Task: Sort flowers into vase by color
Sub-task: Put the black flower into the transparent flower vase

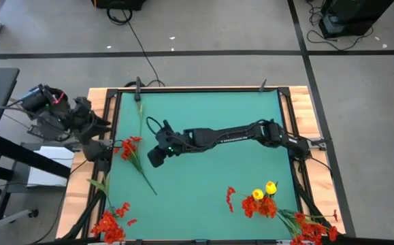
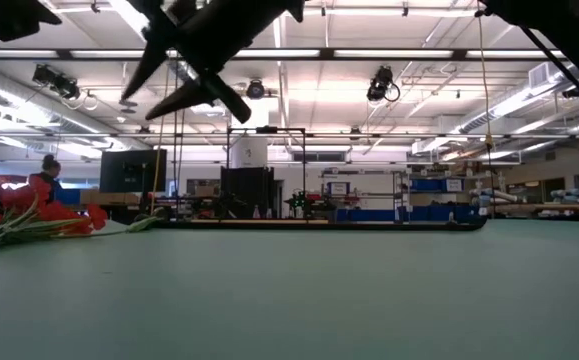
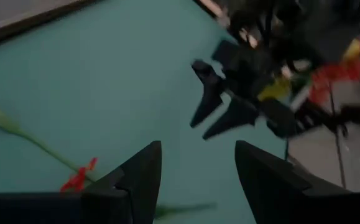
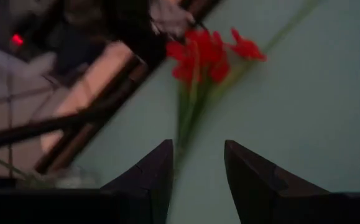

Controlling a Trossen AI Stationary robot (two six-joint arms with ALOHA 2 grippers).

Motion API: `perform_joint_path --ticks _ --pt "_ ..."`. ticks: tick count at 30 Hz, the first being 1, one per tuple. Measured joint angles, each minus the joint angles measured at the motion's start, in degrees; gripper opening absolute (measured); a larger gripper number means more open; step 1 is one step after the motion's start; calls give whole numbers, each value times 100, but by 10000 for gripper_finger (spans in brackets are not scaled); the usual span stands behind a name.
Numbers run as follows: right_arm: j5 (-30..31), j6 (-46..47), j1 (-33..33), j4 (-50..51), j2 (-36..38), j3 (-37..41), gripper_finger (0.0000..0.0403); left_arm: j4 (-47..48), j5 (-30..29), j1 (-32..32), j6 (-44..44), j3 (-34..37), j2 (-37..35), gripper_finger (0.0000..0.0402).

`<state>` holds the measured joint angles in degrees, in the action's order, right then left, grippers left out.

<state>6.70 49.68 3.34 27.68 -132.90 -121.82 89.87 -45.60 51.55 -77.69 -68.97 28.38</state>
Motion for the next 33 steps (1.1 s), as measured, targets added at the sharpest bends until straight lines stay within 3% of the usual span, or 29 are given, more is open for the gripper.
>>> perform_joint_path --ticks 4,11,17,20,26,33 --pt "-126 -192 -90 824 259 -104 151 18 -319 0 -426 409 61 208" --pt "400 -1498 -111 1939 1321 -120 151 -30 -469 0 -2192 1359 98 208" --pt "85 -2350 -471 2468 2225 -125 151 -1076 -438 -199 -2718 2200 330 208" --pt "-71 -2639 -654 2595 2604 -125 151 -2125 -323 -539 -2411 2395 663 207" --pt "-618 -3419 -893 2529 3093 -125 151 -4056 385 -1529 -894 2409 1647 207" --pt "-831 -3590 -871 2786 3242 -125 151 -4106 1092 -2888 -302 2411 2133 207"
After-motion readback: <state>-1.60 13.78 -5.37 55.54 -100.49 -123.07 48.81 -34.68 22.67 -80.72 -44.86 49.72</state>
